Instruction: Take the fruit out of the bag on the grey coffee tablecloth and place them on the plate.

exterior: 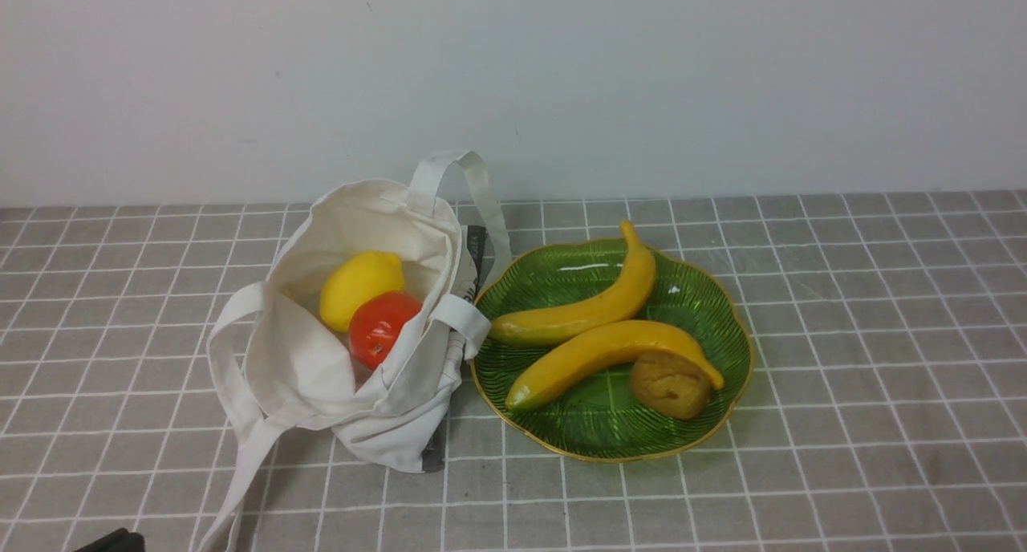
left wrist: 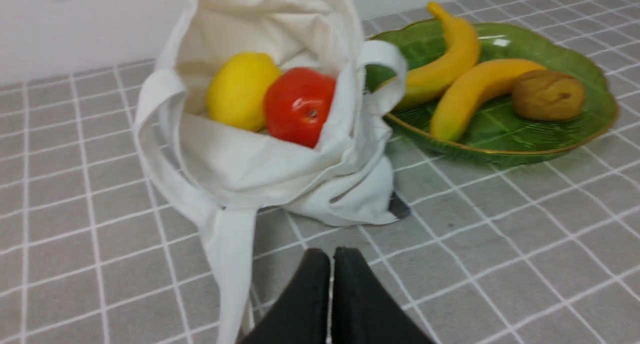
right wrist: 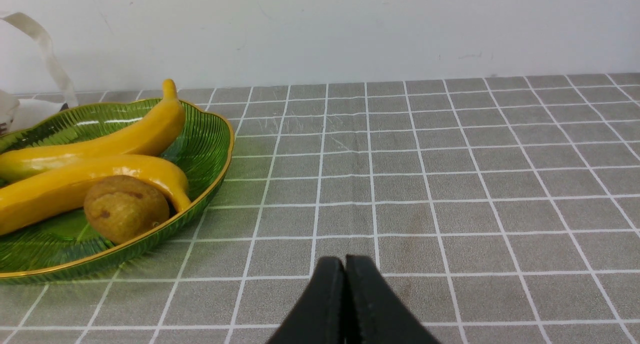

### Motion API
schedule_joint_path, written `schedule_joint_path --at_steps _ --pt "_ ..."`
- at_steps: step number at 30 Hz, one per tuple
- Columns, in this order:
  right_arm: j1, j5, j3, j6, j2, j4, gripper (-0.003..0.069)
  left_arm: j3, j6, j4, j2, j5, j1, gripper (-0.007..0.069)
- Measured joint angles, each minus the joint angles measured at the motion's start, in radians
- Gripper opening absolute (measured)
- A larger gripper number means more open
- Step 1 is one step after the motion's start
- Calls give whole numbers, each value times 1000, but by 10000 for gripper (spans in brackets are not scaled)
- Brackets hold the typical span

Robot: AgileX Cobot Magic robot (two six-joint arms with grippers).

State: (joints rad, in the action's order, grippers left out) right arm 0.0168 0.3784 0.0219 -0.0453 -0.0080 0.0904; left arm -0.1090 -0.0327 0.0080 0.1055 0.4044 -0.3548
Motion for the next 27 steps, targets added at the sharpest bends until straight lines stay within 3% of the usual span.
schedule_joint_path --at_steps 1,7,27 --pt "0 0 0 0 0 0 -14 35 18 -28 0 -53 77 -8" --pt "0 0 0 0 0 0 -14 124 -2 -38 -64 -113 250 -8" --pt "0 1 0 0 0 1 -14 137 -8 -8 -116 -31 281 -8"
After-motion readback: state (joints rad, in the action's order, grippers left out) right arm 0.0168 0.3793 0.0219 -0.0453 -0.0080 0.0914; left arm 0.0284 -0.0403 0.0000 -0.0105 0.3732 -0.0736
